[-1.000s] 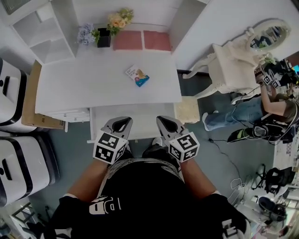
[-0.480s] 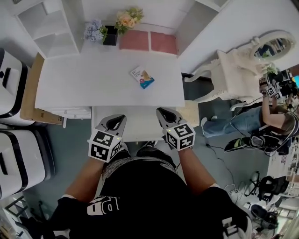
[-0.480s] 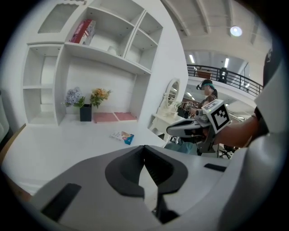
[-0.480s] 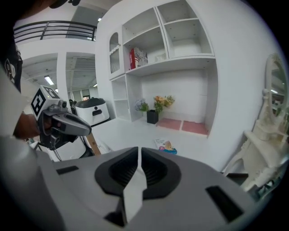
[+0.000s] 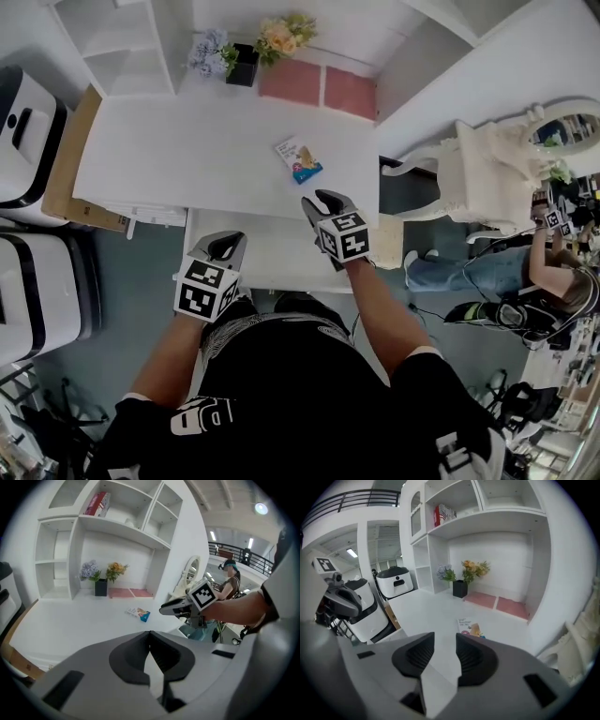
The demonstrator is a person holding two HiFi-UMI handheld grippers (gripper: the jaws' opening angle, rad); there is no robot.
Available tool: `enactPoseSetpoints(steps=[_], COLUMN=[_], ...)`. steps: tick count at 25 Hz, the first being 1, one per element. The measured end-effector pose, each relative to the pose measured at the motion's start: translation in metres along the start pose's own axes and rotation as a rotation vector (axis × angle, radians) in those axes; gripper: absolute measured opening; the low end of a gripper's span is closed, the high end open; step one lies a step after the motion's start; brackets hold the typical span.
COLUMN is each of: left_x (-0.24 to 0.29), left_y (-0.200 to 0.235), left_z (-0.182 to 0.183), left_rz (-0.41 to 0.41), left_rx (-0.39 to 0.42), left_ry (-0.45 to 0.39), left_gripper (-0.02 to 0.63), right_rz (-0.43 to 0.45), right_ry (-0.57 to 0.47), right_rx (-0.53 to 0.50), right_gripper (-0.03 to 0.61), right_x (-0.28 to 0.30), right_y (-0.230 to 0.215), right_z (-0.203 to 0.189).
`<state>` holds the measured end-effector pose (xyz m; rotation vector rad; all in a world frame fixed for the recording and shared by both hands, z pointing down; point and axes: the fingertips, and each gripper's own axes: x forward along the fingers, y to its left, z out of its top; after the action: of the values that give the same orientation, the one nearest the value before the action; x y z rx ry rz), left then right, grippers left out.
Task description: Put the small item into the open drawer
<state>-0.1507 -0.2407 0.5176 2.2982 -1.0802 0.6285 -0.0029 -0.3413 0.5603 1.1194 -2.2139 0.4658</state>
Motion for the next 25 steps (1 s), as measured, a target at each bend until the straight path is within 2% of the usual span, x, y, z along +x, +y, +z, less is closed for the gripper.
enactPoseSetpoints(steps=[5,9,15,20,25], left_x=[-0.001,0.0,-0.002,-0.006,-0.012], left_y=[0.007,0.008,0.014,0.018,0.019], left_z=[-0.001,-0.006,-0.013,-0.017,-0.026], left_rz=[0.048,0.081,0.139,0.176,0.215], left_rx=[-0.036,-0.076,-0.13,-0.164,-0.206], left_ry=[0.007,0.017,0.024,0.031,0.034], left_gripper=[0.014,0.014,0.014,0.014,0.014], right_rz=[-0.005,-0.031,-0.026,0.021,-0.005], right_ry=[0.054,0.141,0.208,0.245,0.286], right_rx=[-0.039,-0.089,-0.138,-0.096,-0.06], right_gripper=[0.203,0.269,0.316,0.359,0.387], right_x=[0.047,0.082,0.121,0.148,0.166], right_y=[-0.031,-0.056,-0.075,-0.078,-0.089], right_z=[0.002,-0.006,-0.005,-0.006,-0.001])
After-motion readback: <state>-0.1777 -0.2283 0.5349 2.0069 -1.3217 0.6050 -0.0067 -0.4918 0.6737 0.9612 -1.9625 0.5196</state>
